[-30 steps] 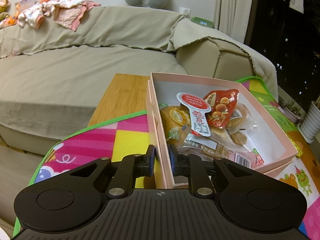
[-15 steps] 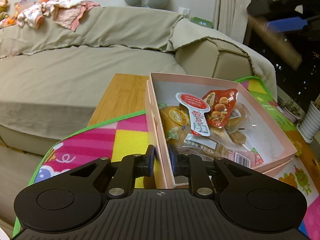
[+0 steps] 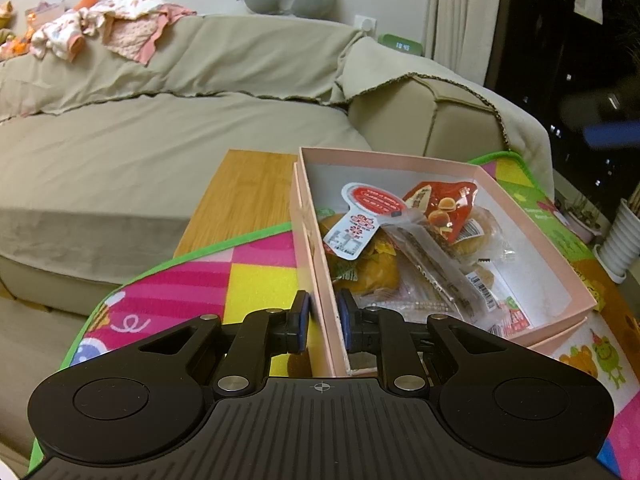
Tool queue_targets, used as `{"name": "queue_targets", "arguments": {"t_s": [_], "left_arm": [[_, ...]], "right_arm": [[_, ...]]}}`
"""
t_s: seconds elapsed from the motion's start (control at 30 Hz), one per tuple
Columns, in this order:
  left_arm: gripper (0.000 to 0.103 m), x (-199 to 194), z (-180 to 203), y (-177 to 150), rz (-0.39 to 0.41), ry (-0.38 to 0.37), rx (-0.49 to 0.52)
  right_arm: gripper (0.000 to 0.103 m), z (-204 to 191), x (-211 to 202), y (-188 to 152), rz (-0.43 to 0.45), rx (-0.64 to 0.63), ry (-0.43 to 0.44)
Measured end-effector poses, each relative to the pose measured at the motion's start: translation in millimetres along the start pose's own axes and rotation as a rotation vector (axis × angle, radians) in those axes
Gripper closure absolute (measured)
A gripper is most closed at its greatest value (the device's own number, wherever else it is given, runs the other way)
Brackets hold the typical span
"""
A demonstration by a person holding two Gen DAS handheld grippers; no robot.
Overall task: Organize objects
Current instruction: 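Lower the brown packet into the box and open the right tool, then move the right tool to the yellow stick snack on the mat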
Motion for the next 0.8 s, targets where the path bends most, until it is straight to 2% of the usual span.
{"name": "queue_targets", "arguments": {"t_s": [0.33, 0.6, 0.8], "left_arm": [[0.086, -0.3, -0.3, -1.3, -0.005, 0.005, -0.003], [0.086, -1.0, 0.9, -1.6, -0.010, 0.013, -0.007], [0.087, -1.8, 0.9, -1.5, -0.019, 0.021, -0.002]], "right_arm": [[0.030, 84.3, -8.5, -37.8, -0.050, 0.032, -0.142], [0.029, 155.8, 17.3, -66.3, -0.133, 0.113, -0.245], [0.029, 176.5, 45.8, -81.5, -0.157, 0.119, -0.288]]}}
Point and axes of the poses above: each gripper's, at about its wrist camera, not at the fingertips, and x roughly the way its jaws point, z to its right, y to its top, the point moved 9 cm from there along x, roughly the way its jaws point, and after that the axes turned 12 degrees about x, right-handed, at the moved point
